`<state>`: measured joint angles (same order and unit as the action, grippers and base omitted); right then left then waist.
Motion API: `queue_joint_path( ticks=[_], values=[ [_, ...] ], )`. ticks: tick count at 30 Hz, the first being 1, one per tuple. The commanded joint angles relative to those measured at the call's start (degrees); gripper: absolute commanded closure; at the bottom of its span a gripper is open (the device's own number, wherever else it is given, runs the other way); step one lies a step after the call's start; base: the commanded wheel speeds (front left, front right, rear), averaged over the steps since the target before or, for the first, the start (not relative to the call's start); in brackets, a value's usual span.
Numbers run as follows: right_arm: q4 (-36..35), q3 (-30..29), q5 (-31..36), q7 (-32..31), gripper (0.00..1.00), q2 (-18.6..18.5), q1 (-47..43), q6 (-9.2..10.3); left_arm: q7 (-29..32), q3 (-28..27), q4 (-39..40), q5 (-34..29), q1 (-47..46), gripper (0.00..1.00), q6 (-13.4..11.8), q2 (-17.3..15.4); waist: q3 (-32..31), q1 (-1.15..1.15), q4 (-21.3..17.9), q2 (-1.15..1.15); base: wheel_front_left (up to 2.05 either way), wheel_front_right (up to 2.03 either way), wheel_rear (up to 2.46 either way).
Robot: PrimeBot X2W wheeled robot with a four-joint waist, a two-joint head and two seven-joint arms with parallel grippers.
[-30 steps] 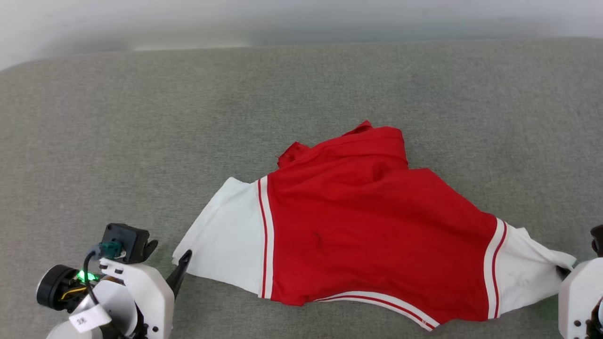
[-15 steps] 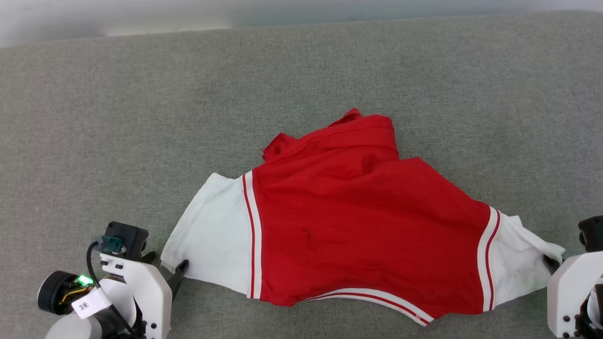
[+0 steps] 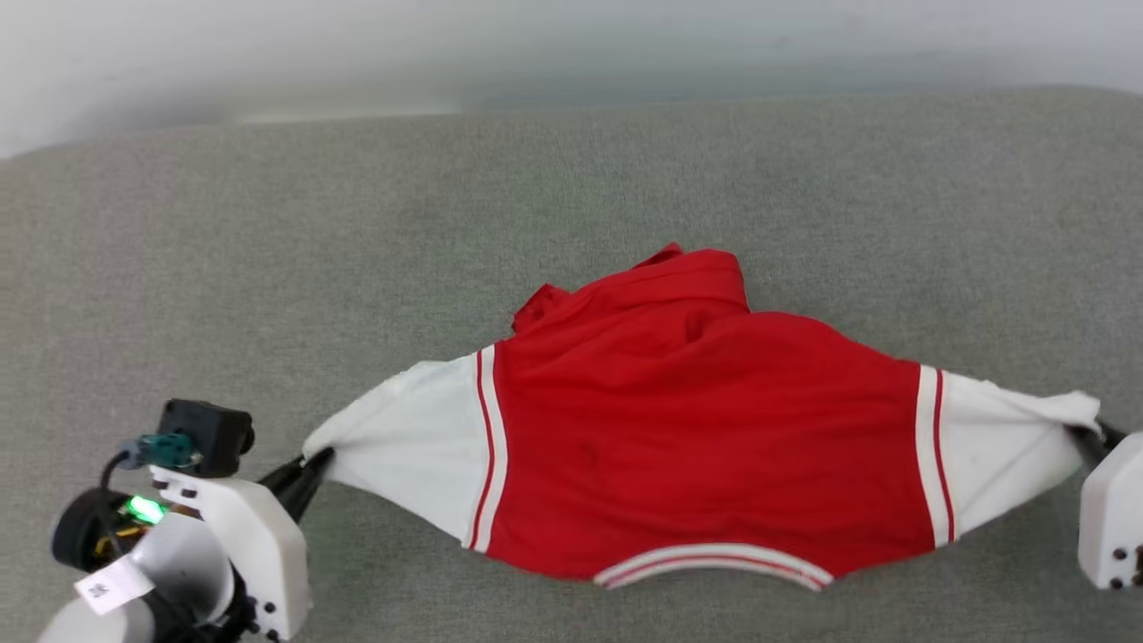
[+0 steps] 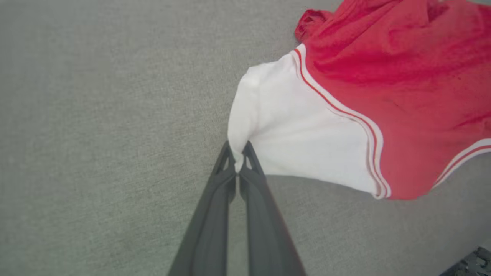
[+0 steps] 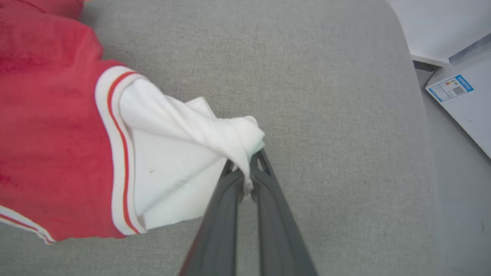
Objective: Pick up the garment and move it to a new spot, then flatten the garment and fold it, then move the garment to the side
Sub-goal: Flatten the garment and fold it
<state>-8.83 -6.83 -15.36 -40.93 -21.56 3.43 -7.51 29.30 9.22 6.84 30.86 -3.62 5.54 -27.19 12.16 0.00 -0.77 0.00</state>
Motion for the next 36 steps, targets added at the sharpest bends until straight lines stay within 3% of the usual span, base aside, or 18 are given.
queue_joint_path(
  ticks=[1, 9, 15, 27, 36],
  values=[
    [-0.5, -0.4, -0.8, 0.4, 1.00, -0.8, 1.3, 0.05, 0.0, -0.6, 1.6, 0.2, 1.0, 1.00, 0.0, -1.1, -1.7, 0.00, 0.4, 0.00, 0.00, 0.00, 0.00],
    [-4.6, -0.6, -6.6, -2.4, 1.00, -5.8, 9.6, 0.05, 0.3, -8.8, 17.7, 2.5, -1.1, 1.00, -1.1, -6.3, -7.0, 0.00, 0.2, 0.00, 0.00, 0.00, 0.00],
    [-6.9, 0.1, -9.9, -3.7, 1.00, -7.9, 18.7, 0.05, 0.4, -14.2, 22.8, 4.2, -6.8, 1.00, -1.5, -9.4, -9.4, 0.00, -0.8, 0.00, 0.00, 0.00, 0.00],
    [-4.7, 4.4, -11.8, -2.4, 1.00, -7.8, 33.5, 0.04, -1.0, -18.3, 22.7, 4.0, -21.9, 1.00, -2.3, -13.1, -9.2, 0.00, -2.6, 0.00, 0.00, 0.00, 0.00],
    [0.1, 8.0, -10.8, 0.9, 1.00, -6.3, 43.2, 0.04, -2.1, -16.1, 15.6, 3.4, -34.2, 1.00, -1.4, -15.4, -1.8, 0.00, -3.4, 0.00, 0.00, 0.00, 0.00]
  ],
)
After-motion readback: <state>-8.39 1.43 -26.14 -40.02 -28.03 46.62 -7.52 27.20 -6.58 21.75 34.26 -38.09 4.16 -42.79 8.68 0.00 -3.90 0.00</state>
